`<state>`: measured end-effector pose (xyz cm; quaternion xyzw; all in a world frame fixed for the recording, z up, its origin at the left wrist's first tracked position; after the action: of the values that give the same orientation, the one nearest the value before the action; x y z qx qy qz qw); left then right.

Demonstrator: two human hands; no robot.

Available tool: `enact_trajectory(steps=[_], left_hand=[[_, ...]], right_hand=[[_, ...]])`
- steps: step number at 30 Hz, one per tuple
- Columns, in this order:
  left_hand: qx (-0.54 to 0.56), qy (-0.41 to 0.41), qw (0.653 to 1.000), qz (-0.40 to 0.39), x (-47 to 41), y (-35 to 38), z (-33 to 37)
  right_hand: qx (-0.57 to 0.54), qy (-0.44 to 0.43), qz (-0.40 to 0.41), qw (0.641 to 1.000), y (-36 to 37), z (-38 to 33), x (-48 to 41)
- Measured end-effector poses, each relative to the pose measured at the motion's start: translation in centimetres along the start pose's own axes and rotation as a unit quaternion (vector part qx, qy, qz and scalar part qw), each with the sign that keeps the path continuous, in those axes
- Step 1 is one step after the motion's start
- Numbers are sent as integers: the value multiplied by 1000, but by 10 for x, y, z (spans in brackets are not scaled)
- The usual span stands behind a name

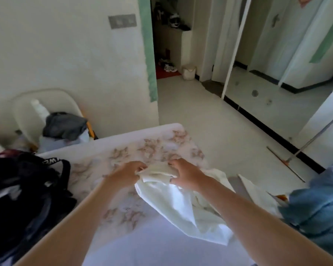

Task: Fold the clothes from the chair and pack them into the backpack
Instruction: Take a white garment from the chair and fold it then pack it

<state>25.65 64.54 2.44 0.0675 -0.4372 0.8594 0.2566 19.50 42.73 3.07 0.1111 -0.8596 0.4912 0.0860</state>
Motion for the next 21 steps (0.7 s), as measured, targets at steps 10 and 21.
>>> enact_trajectory(steps=[10,21], left_hand=[[51,-87,994,-35,47,38,-135],[-148,45,986,-67,-2,120,-33]], right_hand=[[151,13,-101,983,93,2,-11],[266,-60,58,960,74,56,-30]])
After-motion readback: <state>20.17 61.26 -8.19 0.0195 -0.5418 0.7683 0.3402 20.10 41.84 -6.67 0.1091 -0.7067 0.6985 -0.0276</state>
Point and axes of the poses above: each hand's wrist, its own x-axis away from the middle knuckle, its own y-axis out of the palm, z = x × y, the point moved 5 cm from there along -x, towards the middle knuckle, and after that the axes turned 5 degrees about x, right-handed, at the moved point
